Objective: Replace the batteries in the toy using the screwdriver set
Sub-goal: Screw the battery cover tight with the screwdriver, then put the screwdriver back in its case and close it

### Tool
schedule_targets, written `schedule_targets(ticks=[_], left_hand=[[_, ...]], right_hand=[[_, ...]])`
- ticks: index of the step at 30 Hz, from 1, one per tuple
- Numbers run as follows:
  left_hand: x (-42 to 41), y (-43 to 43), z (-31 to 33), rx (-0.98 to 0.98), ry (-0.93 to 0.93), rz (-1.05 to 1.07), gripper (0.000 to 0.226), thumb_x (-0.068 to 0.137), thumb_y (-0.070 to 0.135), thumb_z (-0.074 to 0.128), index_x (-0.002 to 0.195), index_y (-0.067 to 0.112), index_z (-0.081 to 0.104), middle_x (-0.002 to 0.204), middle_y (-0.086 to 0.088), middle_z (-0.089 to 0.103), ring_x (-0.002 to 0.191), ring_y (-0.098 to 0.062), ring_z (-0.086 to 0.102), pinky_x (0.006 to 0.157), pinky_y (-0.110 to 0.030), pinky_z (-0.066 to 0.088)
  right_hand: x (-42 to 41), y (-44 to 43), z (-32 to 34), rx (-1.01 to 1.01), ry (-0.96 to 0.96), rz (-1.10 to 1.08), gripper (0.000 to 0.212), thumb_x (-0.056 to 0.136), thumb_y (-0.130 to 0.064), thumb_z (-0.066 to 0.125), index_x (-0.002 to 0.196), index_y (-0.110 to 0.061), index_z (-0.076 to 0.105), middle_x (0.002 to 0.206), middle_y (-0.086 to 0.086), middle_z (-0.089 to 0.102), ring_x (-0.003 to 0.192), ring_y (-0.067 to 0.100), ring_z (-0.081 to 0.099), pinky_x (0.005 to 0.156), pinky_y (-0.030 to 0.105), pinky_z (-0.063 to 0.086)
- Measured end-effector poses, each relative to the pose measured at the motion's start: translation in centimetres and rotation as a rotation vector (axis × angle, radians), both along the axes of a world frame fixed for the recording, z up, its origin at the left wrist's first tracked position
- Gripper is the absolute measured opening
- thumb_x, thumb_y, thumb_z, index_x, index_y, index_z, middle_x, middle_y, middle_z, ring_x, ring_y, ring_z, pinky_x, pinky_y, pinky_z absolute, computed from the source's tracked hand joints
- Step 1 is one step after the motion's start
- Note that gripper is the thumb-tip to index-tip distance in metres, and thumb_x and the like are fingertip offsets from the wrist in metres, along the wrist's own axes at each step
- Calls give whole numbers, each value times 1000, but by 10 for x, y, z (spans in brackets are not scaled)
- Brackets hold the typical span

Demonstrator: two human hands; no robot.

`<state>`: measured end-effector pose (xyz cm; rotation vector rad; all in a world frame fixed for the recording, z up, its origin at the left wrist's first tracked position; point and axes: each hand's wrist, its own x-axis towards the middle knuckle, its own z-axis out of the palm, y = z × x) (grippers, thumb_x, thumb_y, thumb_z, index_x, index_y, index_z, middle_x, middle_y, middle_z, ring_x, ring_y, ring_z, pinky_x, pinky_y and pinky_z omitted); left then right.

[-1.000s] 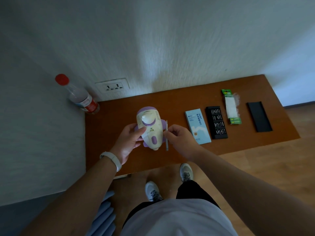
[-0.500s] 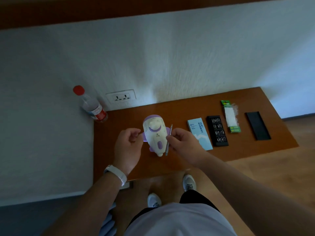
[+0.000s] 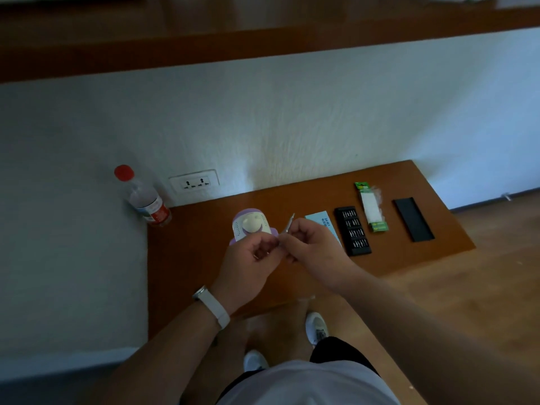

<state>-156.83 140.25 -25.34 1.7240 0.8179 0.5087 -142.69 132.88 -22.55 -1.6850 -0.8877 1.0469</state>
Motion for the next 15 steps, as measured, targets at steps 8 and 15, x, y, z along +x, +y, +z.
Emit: schedule_targets(ticks=[8,15], left_hand=[[25,-8,-4,51,52,1,10,92,18,70,94,27,67,78,6,67,76,-10,61,64,-18,53],[74,-24,-4,107,135,-28,9,92,20,69,99,26,70,79,17,67,80,0,63,64,-13,50]], right_hand=[[40,-14,5,67,52,-105,12,96,-14,59,89,-9,67,70,1,68,64,13,62,62,22,53],[94,-24,4,24,54,-80,11,95,-13,61,88,-8,69,73,9,69,63,12,63,63,24,53]])
